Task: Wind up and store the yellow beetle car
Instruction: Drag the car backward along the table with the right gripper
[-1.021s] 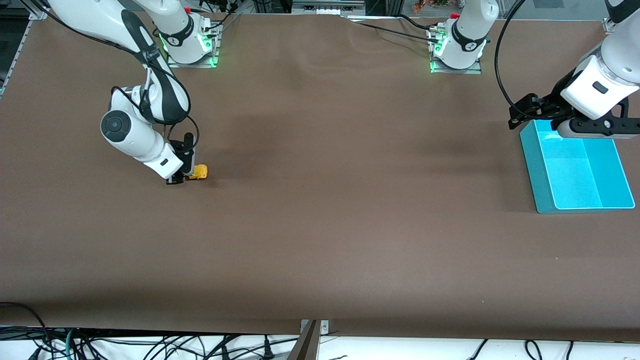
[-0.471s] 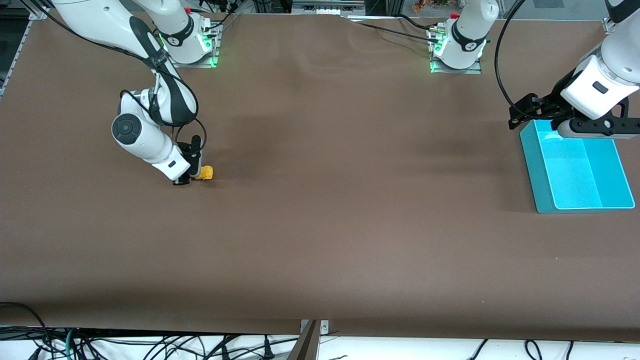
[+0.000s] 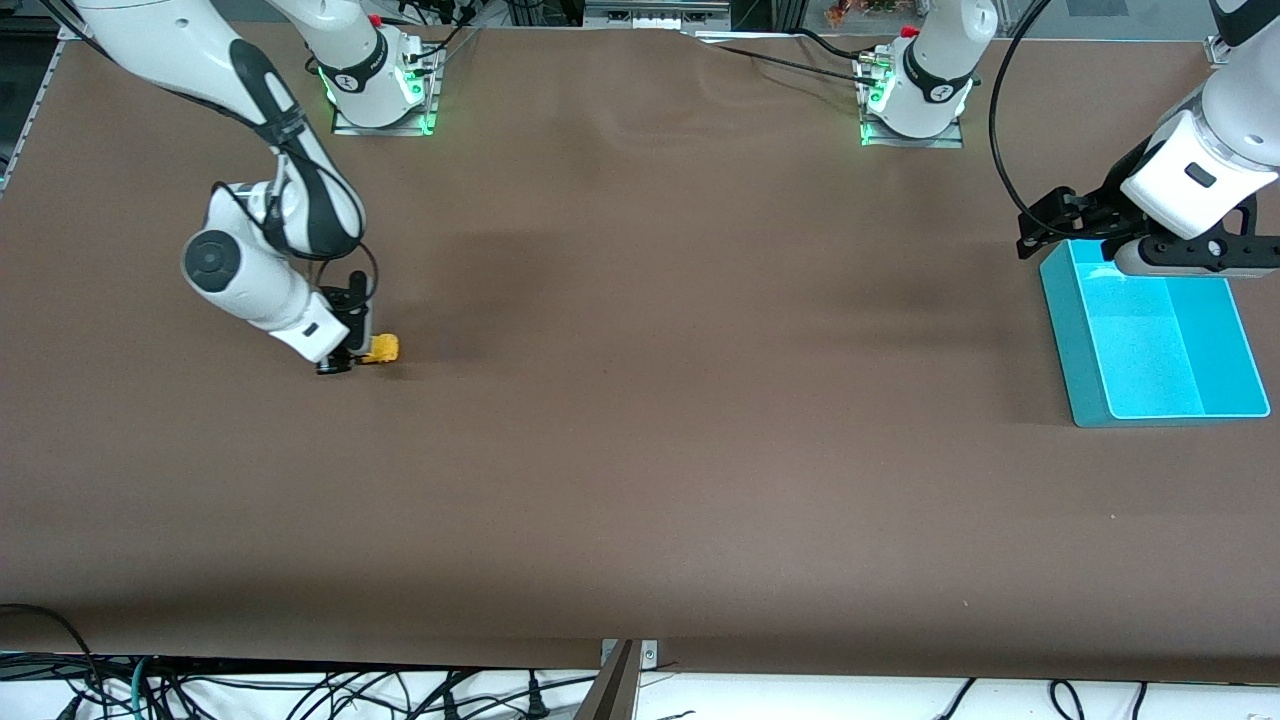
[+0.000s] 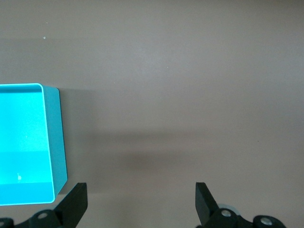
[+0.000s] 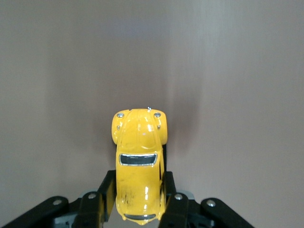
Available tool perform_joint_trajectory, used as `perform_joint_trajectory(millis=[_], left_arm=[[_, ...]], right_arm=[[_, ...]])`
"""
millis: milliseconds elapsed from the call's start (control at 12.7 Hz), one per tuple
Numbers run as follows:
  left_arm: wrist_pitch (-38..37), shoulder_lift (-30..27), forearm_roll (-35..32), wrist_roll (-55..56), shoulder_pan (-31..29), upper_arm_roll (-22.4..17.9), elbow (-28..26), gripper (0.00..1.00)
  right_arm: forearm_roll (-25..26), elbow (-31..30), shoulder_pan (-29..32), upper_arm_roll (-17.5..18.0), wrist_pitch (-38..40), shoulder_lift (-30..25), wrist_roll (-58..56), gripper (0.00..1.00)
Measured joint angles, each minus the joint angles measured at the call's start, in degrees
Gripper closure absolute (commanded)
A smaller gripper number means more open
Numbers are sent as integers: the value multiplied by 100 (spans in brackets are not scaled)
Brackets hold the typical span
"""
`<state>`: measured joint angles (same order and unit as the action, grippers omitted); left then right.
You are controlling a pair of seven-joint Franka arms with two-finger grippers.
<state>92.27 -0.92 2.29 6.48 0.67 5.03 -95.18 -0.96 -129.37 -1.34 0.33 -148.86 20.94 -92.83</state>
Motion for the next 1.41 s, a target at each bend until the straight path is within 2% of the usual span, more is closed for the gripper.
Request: perform_joint_trajectory(millis=[785,864,943,1021,1100,1414], left_arm=[[0,0,0,0,0,0,0,0],[0,0,0,0,0,0,0,0],[0,0,0,0,0,0,0,0],[0,0,0,0,0,0,0,0],[0,0,0,0,0,0,0,0],[0,0,0,0,-1,-4,0,0]], right_arm=[[-9,-11,1033,-467,-146,15,-1328,100],[-11,-10,1042,-481,-146,16,-1357,89],[-11,-10,1039,-481,-146,16,-1357,73],[-11,-9,1038,-481,-146,16,-1357,46],[-11,-5,1037,-481,-138,17,-1357,0],[-69,233,1027,-251,299,104,-1146,0]])
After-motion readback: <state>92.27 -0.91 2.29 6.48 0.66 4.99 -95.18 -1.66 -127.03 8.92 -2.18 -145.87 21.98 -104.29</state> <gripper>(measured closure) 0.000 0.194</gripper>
